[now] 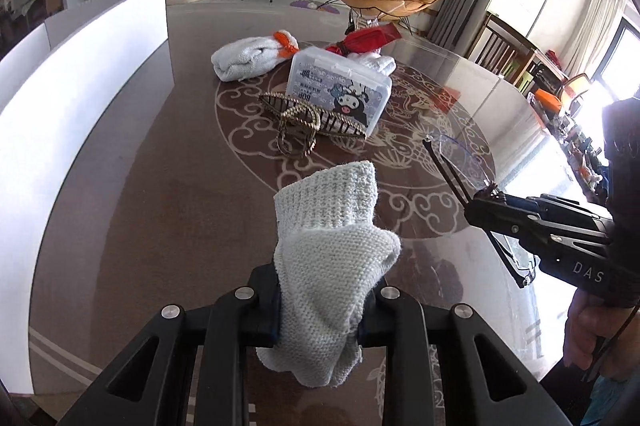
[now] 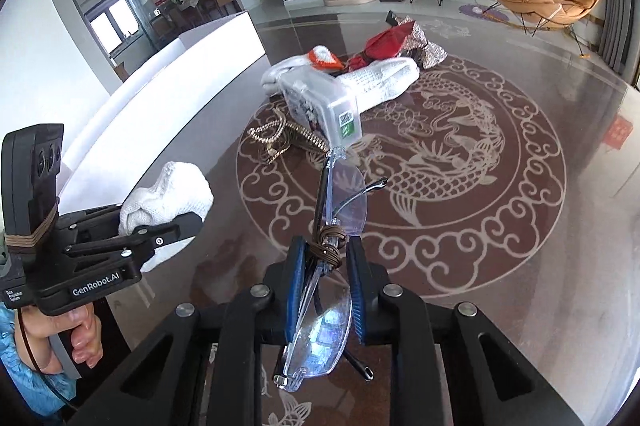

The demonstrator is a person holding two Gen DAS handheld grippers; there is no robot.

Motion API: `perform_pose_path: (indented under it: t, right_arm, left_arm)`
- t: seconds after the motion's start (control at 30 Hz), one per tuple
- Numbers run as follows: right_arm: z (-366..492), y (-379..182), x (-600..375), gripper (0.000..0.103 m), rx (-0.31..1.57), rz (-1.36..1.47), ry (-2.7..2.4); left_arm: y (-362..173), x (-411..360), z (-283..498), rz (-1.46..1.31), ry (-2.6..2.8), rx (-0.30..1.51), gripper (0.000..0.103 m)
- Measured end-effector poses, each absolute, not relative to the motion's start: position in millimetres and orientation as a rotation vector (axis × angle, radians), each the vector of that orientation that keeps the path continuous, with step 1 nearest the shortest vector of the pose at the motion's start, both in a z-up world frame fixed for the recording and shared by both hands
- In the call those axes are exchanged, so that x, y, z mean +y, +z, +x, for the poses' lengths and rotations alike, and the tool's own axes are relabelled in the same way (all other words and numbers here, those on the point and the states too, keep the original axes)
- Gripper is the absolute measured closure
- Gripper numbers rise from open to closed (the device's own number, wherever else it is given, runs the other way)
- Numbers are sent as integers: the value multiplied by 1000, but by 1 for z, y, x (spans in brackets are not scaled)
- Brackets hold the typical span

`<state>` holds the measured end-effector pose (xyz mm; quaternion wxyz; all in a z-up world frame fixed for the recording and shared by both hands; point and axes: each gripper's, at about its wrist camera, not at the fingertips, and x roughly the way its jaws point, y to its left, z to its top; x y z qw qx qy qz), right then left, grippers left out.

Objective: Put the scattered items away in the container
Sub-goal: 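Grasp the clear safety glasses with the right tool while the left tool holds the glove, then carry glove and glasses over the white container and open both tools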

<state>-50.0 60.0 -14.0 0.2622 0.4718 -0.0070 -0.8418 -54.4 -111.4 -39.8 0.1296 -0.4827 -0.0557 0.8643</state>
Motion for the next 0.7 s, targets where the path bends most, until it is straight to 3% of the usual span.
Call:
perform_pose_path:
  t: [0.17, 0.5, 0.6, 0.7]
  right_arm:
    - [-38, 2, 16, 82, 51, 1277, -2164]
    - [-63, 137, -181, 81, 253, 948, -1988]
    - [-83, 149, -258, 81, 292, 902, -1948]
    - [-107, 128, -328, 81, 319, 962, -1894]
  left_arm:
    - [-30, -137, -43, -1437, 2461, -267, 78]
    - [132, -338, -56, -1277, 2853, -250, 77]
    - [133, -402, -66, -1338, 2948, -313, 76]
    - [100, -450, -81, -1462, 2945, -437, 76]
